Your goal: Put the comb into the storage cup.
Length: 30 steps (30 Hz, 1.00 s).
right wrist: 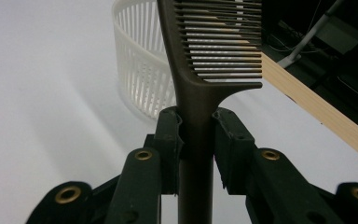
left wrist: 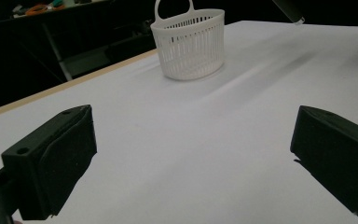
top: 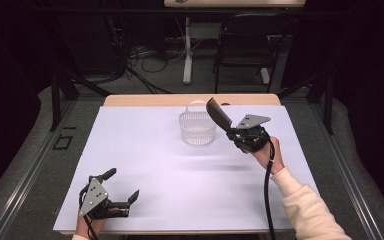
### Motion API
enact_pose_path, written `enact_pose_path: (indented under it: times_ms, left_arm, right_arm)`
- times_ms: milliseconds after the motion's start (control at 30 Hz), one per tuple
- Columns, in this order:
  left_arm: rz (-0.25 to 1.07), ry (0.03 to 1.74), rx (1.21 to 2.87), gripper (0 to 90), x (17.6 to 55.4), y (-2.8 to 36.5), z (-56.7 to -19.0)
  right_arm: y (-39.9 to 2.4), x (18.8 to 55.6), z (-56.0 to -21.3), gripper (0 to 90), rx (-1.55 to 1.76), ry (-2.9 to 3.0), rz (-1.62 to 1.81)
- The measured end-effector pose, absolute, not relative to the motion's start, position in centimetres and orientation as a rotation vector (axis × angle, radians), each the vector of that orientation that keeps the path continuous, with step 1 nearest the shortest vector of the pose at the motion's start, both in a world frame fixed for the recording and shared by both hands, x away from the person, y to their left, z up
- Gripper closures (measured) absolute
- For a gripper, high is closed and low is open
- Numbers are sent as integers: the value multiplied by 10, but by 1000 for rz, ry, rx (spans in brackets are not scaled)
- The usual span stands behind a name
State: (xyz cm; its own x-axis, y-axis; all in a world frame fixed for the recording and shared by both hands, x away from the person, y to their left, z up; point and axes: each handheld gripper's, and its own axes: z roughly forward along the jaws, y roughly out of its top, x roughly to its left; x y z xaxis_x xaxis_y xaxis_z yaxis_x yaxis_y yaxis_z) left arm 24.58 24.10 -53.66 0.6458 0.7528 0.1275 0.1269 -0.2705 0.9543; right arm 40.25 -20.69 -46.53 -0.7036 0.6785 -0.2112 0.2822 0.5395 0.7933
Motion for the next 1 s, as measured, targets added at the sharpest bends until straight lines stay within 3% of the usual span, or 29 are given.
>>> enact_pose_path:
  times_ms: [1000]
  left_arm:
    - [713, 709, 1768, 3, 246, 241, -537]
  right_arm:
    - [-196, 414, -450, 724, 738, 2264, 1042]
